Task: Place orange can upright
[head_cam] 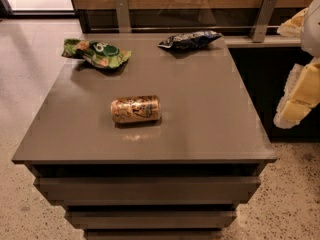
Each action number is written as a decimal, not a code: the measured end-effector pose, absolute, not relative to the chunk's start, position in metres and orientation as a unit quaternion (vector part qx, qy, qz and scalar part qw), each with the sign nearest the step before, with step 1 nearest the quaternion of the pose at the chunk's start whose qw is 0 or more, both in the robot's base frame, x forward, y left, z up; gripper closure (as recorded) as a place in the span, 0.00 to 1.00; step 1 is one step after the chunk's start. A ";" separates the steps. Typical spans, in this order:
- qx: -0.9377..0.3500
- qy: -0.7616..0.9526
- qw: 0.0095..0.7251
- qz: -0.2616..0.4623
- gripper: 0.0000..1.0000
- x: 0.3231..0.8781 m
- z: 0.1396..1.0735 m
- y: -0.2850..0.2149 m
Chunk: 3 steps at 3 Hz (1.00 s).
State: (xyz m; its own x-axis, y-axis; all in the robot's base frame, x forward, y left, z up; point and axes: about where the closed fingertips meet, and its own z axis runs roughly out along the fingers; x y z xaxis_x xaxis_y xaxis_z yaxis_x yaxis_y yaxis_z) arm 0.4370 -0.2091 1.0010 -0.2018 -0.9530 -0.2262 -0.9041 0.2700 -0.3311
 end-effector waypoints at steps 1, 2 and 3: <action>-0.602 0.771 0.197 -0.064 0.00 0.439 1.001 -0.209; -0.611 0.764 0.201 -0.050 0.00 0.475 0.988 -0.209; -0.611 0.764 0.201 -0.049 0.00 0.477 0.987 -0.209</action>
Offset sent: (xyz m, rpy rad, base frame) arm 0.0419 -0.0085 -0.0158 0.0058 -0.0071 0.0525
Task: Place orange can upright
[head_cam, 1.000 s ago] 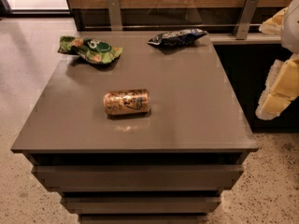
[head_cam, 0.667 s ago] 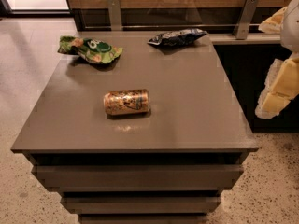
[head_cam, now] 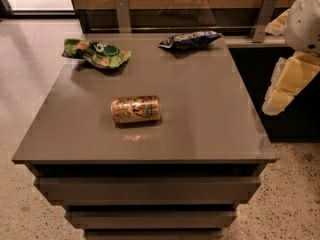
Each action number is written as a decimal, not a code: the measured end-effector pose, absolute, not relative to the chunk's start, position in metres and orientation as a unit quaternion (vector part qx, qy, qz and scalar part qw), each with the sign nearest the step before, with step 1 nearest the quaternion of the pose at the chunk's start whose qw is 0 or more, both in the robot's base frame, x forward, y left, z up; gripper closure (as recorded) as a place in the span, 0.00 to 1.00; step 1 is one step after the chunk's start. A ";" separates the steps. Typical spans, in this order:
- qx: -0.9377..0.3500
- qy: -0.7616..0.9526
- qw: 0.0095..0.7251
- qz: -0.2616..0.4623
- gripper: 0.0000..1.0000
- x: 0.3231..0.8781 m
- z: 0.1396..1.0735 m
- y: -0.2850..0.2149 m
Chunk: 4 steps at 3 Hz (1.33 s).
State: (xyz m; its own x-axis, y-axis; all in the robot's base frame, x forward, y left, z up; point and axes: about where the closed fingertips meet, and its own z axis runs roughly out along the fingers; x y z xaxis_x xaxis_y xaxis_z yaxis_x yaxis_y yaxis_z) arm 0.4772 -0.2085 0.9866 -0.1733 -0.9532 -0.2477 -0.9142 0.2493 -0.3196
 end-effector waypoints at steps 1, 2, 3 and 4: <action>-0.618 0.754 0.219 -0.046 0.00 0.486 0.988 -0.205; -0.645 0.723 0.246 -0.042 0.00 0.512 0.992 -0.181; -0.668 0.693 0.269 -0.031 0.00 0.539 0.990 -0.152; -0.691 0.664 0.284 -0.025 0.00 0.558 0.986 -0.123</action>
Offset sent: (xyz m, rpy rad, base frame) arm 0.0724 0.0628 0.0107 0.0820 -0.1362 0.2337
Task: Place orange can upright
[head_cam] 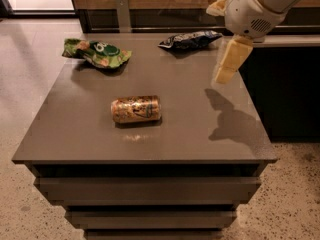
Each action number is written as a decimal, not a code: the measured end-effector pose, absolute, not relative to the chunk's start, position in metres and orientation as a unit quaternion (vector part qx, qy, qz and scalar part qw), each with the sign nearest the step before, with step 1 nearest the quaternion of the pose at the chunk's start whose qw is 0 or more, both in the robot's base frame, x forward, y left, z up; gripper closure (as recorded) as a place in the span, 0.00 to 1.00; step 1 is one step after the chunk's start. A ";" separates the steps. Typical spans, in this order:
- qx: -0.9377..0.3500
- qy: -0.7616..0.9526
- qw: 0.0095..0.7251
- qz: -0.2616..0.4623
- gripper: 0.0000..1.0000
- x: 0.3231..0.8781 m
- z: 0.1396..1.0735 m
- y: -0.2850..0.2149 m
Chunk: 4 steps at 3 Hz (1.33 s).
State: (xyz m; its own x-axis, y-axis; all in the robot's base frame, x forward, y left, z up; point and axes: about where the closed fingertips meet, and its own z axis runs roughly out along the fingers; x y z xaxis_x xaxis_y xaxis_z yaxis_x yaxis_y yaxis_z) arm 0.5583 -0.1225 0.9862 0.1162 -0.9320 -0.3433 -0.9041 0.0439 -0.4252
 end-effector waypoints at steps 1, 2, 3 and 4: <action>-0.719 0.634 0.284 -0.011 0.00 0.565 0.979 -0.087; -0.745 0.606 0.280 0.021 0.00 0.568 0.976 -0.046; -0.746 0.604 0.279 0.021 0.00 0.568 0.975 -0.037; -0.751 0.604 0.264 0.026 0.00 0.571 0.969 -0.012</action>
Offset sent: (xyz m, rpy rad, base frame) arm 0.0127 0.1188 -0.0127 0.0463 0.0835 0.2746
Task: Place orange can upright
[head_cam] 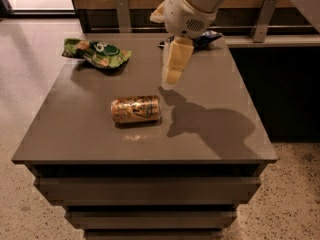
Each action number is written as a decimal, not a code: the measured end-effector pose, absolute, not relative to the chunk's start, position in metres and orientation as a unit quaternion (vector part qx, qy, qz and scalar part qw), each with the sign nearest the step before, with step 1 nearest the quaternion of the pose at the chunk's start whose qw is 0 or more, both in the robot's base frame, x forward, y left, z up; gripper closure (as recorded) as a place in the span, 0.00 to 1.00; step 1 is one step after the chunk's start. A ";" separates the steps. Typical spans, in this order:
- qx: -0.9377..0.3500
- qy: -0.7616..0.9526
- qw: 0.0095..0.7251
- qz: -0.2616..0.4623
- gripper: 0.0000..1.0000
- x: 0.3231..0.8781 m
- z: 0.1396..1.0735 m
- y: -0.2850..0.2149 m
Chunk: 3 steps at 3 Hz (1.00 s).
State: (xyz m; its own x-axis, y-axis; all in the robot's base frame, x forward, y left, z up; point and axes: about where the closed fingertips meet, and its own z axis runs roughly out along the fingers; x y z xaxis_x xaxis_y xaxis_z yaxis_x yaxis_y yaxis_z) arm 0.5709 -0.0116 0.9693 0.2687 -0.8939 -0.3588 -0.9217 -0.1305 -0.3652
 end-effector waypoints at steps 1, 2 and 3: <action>-0.758 0.604 0.244 0.030 0.00 0.572 0.961 0.012; -0.757 0.612 0.224 0.035 0.00 0.576 0.954 0.029; -0.759 0.619 0.192 0.054 0.00 0.569 0.939 0.047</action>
Offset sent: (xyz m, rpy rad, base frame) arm 0.0116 0.0619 -0.0247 -0.0855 0.1165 -0.0161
